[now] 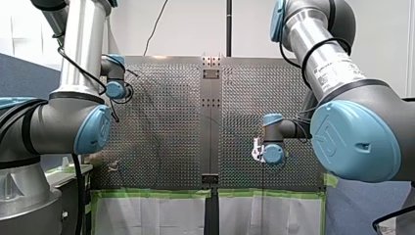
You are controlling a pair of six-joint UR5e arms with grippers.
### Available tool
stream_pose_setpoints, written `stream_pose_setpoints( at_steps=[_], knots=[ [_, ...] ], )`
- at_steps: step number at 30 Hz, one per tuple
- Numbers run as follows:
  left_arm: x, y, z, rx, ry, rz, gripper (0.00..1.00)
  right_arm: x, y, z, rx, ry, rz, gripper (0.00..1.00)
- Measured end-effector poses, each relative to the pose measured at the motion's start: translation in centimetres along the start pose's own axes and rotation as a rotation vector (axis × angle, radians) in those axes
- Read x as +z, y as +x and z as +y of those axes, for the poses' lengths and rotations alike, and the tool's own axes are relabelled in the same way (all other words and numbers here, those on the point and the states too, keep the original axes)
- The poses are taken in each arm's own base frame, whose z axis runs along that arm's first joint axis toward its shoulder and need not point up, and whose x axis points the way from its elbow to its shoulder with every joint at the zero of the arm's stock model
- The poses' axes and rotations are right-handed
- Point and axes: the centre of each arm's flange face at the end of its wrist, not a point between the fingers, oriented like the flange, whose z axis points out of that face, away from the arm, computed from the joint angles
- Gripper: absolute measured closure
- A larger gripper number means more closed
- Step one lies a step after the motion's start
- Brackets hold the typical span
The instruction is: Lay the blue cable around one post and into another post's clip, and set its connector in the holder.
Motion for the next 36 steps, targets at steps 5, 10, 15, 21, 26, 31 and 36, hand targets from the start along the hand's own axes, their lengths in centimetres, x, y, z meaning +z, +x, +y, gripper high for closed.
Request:
stream_pose_setpoints(
  at_steps=[5,10,15,21,26,31,36],
  knots=[
    [0.0,0.0,0.1,0.0,-0.003,0.002,0.0,0.1,-1.1,2.3,0.011,0.0,-0.003,1.0],
    [0.0,0.0,0.1,0.0,-0.004,0.004,0.0,0.1,-2.0,4.4,0.02,0.001,-0.006,1.0],
    [-0.1,0.0,0.1,0.001,-0.006,0.007,0.0,-0.3,-4.0,6.6,0.026,-0.014,-0.025,1.0],
    [-0.1,0.1,0.1,0.004,-0.007,0.009,0.0,-1.4,-7.6,9.1,0.033,-0.041,-0.073,1.0],
    [-0.1,0.1,0.2,0.005,-0.007,0.008,0.0,-2.7,-11.0,11.4,0.039,-0.046,-0.123,1.0],
    [-0.1,0.1,0.2,0.006,-0.006,0.007,0.0,-3.5,-13.5,13.2,0.046,-0.047,-0.157,1.0],
    [-0.1,0.0,0.2,0.006,-0.007,0.006,0.0,-2.9,-15.5,14.8,0.055,-0.047,-0.194,1.0]
  ],
)
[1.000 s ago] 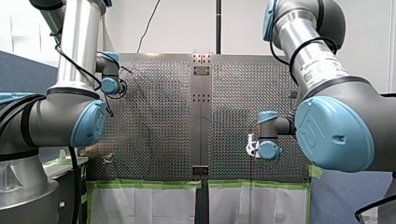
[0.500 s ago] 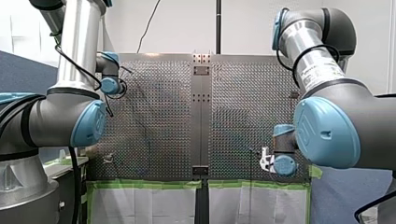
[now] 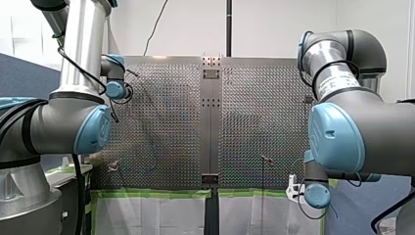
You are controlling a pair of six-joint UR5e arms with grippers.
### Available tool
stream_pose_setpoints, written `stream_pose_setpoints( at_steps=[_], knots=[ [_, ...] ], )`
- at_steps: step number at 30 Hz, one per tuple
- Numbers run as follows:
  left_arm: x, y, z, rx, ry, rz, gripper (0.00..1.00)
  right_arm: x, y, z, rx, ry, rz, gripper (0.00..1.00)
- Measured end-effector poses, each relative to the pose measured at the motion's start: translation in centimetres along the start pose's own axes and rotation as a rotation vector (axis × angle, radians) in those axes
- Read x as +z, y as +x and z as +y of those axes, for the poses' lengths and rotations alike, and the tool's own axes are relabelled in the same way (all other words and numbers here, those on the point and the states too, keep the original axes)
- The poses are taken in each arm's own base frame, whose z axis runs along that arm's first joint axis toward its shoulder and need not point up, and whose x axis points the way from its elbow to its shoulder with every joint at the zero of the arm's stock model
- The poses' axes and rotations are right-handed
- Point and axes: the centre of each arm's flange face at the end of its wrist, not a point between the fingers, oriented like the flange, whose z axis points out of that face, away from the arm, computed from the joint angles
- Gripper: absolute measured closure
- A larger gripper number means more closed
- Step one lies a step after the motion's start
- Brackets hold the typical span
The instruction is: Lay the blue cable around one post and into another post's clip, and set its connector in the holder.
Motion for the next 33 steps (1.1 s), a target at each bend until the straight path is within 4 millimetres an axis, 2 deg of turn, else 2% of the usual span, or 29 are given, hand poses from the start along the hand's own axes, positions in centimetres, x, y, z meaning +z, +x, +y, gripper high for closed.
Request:
stream_pose_setpoints(
  at_steps=[5,11,25,33],
  knots=[
    [0.0,0.0,0.0,0.0,0.0,-0.001,0.0,1.9,-1.2,1.2,0.01,0.007,-0.02,1.0],
    [0.0,-0.1,0.1,0.0,-0.001,-0.001,0.0,3.5,-2.6,1.5,0.019,0.019,-0.024,1.0],
    [0.0,-0.1,0.2,0.0,-0.002,-0.002,0.0,5.1,-7.0,2.6,0.03,0.008,-0.052,1.0],
    [0.0,-0.1,0.2,0.0,-0.002,-0.002,0.0,5.8,-10.1,4.8,0.058,-0.002,-0.101,1.0]
  ],
)
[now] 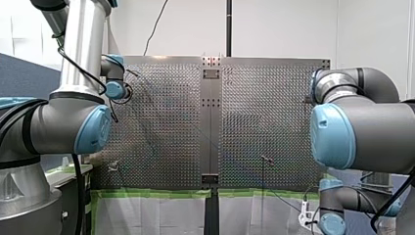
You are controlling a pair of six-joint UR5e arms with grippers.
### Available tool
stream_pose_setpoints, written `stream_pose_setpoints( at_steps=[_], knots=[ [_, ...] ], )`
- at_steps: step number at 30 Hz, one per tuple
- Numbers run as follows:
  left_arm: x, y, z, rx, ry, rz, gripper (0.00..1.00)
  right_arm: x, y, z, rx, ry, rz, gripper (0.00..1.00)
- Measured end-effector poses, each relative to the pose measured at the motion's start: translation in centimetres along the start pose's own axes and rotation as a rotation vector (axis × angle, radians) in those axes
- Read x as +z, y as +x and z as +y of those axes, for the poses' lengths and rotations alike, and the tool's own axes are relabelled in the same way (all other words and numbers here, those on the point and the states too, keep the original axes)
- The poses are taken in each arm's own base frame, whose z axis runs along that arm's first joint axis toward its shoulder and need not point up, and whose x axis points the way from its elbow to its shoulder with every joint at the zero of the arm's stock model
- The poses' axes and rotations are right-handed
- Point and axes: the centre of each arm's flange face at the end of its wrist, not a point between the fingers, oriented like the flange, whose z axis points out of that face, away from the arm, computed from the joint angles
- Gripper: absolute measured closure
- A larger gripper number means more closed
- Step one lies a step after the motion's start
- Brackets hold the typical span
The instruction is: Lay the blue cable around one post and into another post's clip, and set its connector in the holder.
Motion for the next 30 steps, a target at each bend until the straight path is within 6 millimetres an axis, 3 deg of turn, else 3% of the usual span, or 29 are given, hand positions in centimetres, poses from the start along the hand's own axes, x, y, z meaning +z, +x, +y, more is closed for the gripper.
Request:
stream_pose_setpoints(
  at_steps=[10,30],
  knots=[
    [0.0,0.0,0.0,0.0,0.001,-0.001,0.0,-0.1,-2.6,1.7,-0.047,0.01,-0.049,1.0],
    [0.0,0.0,0.0,0.0,0.001,-0.002,0.0,-0.5,4.4,-3.6,-0.063,0.207,-0.008,1.0]
  ],
)
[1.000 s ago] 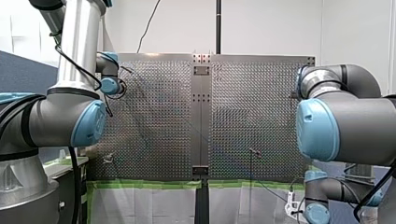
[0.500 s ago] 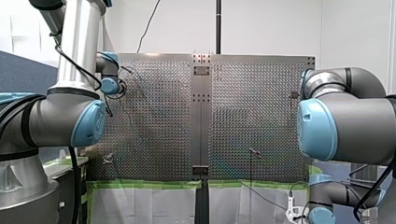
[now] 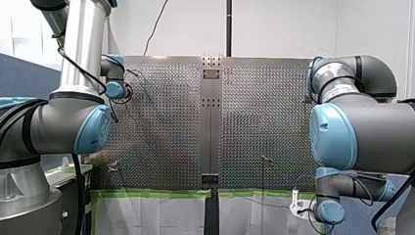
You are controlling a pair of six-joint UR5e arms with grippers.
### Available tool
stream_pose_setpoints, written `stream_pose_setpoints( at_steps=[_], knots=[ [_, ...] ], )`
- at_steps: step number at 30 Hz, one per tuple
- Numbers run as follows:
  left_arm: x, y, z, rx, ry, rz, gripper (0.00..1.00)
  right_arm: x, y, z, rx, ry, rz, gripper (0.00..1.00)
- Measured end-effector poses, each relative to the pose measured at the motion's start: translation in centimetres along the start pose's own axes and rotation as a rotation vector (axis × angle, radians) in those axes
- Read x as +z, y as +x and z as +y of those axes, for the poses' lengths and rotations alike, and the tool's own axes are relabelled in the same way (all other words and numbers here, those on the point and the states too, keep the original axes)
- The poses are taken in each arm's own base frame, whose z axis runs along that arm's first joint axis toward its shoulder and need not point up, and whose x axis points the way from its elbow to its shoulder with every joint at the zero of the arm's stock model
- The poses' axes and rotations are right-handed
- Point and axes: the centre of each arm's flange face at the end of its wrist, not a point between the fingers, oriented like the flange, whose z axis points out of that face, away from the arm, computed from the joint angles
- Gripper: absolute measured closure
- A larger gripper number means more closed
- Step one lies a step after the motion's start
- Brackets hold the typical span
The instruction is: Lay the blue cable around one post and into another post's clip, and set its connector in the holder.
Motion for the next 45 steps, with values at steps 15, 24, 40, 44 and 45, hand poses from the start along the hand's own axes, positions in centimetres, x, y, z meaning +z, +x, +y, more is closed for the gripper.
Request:
stream_pose_setpoints(
  at_steps=[15,24,40,44,45],
  knots=[
    [0.0,-0.1,0.2,0.0,-0.004,-0.003,0.0,0.0,5.9,0.0,0.017,-0.038,0.036,1.0],
    [0.1,-0.2,0.3,0.0,-0.005,-0.004,0.0,0.3,10.2,-2.5,-0.044,0.063,0.133,1.0],
    [0.1,-0.3,0.5,0.0,-0.009,-0.007,0.0,-0.3,17.3,-4.3,-0.075,0.094,0.257,1.0],
    [0.1,-0.4,0.5,0.0,-0.009,-0.007,0.0,-0.6,19.0,-4.4,-0.079,0.089,0.288,1.0],
    [0.1,-0.4,0.5,0.0,-0.01,-0.007,0.0,-0.7,19.4,-4.4,-0.08,0.09,0.294,1.0]
  ],
)
